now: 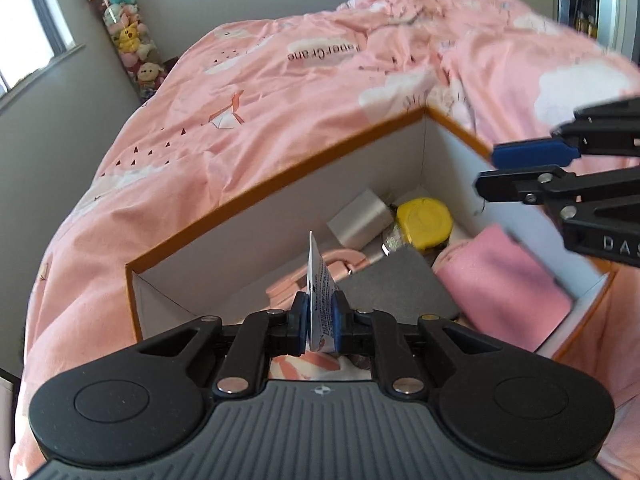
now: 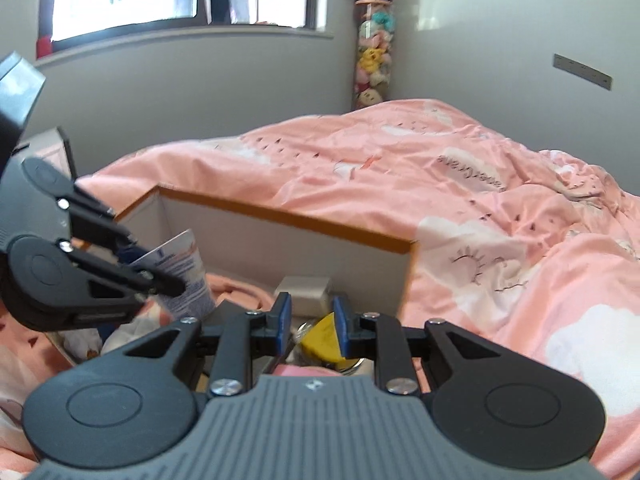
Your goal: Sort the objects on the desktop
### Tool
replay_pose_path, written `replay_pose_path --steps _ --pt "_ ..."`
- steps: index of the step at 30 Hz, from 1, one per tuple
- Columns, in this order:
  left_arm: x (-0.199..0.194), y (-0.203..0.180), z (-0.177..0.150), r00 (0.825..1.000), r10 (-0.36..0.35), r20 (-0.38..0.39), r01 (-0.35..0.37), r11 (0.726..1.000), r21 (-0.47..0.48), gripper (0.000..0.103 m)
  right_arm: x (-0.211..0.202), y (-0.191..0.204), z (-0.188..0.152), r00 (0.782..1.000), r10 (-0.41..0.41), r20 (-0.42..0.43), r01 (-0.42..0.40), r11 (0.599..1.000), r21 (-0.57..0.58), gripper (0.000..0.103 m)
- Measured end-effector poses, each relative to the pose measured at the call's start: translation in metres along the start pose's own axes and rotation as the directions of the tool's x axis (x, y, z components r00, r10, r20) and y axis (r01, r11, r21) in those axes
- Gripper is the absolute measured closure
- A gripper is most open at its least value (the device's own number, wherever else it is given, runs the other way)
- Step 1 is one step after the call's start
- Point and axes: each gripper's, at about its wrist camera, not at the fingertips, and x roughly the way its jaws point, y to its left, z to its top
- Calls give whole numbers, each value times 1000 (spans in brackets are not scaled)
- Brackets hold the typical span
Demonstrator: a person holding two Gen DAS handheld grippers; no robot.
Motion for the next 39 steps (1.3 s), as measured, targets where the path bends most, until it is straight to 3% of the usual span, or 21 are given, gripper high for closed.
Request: replay_pose_path --steps 6,13,17,22,30,33,39 --pt "-26 26 29 987 -129 92 142 976 -164 91 -4 -30 1 992 -117 -45 121 986 113 79" --pt "-7 15 63 942 -252 224 315 894 -318 91 3 -49 -15 984 -153 -88 169 960 222 80" --pt "19 4 68 933 -273 236 351 840 -414 92 2 -50 -17 986 -147 -83 163 959 233 80" --pt "43 -7 65 928 -291 233 371 794 -483 92 3 -54 -19 987 -139 -75 154 954 257 80" --pt "62 -23 52 931 -323 173 365 781 -507 92 7 -59 -24 990 -117 -74 133 951 280 80" --pt "58 -26 48 937 -307 165 348 804 -481 92 7 -61 -25 991 -115 -73 132 948 290 79" --pt "52 -26 46 945 -314 89 318 823 -471 91 11 -61 -27 991 -107 -78 125 950 288 79"
